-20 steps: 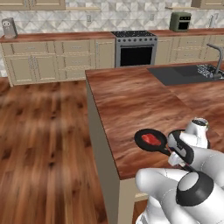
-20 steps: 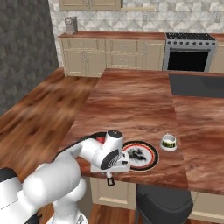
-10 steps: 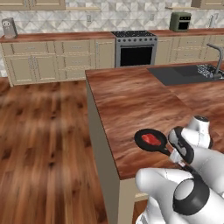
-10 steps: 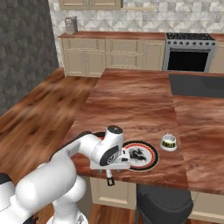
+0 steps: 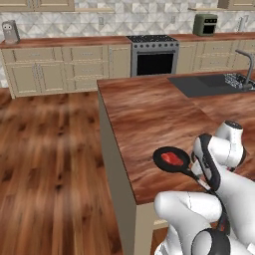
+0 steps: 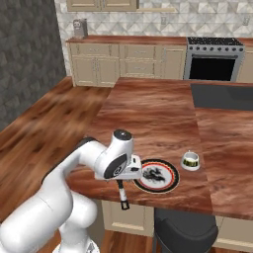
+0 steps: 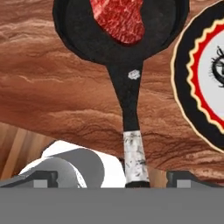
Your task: Pick up the pan with the steak in it and place it on the dining table. Then place the steak on the plate.
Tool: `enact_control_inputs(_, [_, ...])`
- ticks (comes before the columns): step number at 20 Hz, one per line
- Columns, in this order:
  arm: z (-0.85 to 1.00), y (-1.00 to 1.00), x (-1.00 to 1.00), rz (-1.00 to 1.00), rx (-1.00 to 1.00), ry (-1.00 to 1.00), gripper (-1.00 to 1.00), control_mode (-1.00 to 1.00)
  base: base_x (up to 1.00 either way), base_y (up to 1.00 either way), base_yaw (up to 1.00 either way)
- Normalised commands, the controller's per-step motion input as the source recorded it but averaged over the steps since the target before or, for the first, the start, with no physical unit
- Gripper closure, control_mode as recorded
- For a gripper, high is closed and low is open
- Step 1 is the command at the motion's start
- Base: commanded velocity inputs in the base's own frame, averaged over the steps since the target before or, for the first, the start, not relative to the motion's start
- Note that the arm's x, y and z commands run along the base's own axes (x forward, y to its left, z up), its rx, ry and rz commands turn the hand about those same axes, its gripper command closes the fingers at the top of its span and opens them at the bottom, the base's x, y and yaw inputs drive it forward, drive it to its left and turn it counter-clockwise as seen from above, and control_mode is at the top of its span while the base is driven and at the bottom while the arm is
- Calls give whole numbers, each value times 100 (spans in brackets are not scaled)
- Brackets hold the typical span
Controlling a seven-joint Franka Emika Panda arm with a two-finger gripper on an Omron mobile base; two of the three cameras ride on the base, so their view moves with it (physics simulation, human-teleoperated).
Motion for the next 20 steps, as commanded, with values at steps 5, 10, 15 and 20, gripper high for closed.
enact_control_inputs(5, [18,42,53,-6,0,-8,-100,-100,0,0,0])
enact_control_inputs(10, [3,36,77,-7,0,-2,-100,-100,0,0,0])
enact_control_inputs(15, [1,10,78,-3,3,1,-100,-100,0,0,0])
enact_control_inputs(20, [3,0,16,0,1,1,-100,-100,0,0,0])
